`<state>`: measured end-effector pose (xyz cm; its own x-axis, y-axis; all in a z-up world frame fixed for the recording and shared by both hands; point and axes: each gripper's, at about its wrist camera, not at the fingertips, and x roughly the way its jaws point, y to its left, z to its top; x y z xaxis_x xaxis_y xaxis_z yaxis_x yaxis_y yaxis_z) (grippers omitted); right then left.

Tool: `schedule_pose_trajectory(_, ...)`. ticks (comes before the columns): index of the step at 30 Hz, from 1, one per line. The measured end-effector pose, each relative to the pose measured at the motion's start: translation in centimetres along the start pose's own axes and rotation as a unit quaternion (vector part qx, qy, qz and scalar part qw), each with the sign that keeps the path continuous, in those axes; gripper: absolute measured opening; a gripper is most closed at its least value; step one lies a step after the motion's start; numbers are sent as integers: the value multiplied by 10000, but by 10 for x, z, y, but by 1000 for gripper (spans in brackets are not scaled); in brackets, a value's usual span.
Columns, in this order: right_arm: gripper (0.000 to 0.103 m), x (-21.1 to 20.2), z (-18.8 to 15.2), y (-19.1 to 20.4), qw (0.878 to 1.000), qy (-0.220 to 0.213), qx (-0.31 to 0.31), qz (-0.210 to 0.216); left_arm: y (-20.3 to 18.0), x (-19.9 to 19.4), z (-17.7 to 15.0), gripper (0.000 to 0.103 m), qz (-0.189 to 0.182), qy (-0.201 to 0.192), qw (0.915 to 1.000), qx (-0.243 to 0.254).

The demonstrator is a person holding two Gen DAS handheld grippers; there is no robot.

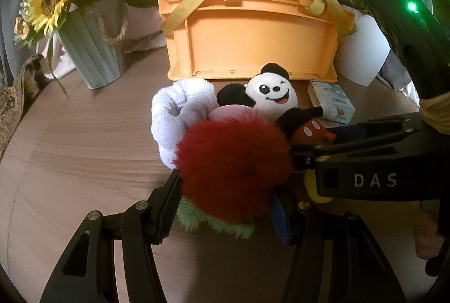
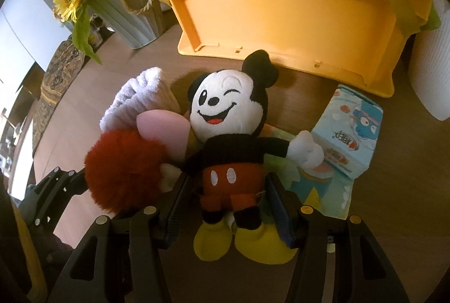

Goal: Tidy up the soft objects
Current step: 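Grasp the Mickey Mouse plush with the right gripper while the left tool approaches the red pompom, then close the left gripper on the red pompom plush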

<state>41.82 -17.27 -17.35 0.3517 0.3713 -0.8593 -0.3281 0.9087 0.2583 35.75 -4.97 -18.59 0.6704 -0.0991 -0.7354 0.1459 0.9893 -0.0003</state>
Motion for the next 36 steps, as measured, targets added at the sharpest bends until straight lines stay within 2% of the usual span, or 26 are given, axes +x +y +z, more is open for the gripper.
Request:
schedule_pose_trajectory(3,55,4,0,1,10000,32,-28,-23,1,6,1,57,-72,60,10000,-23)
schedule_pose_trajectory(8,45,9,-3,3,9999,23,-118,-80,1,17,0,54,-118,176,9998,-24)
schedule_pose_trajectory(13,42,9,-3,3,9999,-37,-113,-88,2,19,0,37,-140,171,9998,-25)
schedule_pose_trajectory(19,41,2,-7,1,9998,-170,-54,-101,2,7,-2,29,-123,50,9998,-153)
schedule_pose_trajectory(28,40,-16,-15,-1,9992,-381,41,-59,3,-24,-1,27,107,-248,9990,-357)
schedule_pose_trajectory(36,40,-42,-21,-1,9980,-629,76,-11,0,-44,11,27,157,-443,9974,-550)
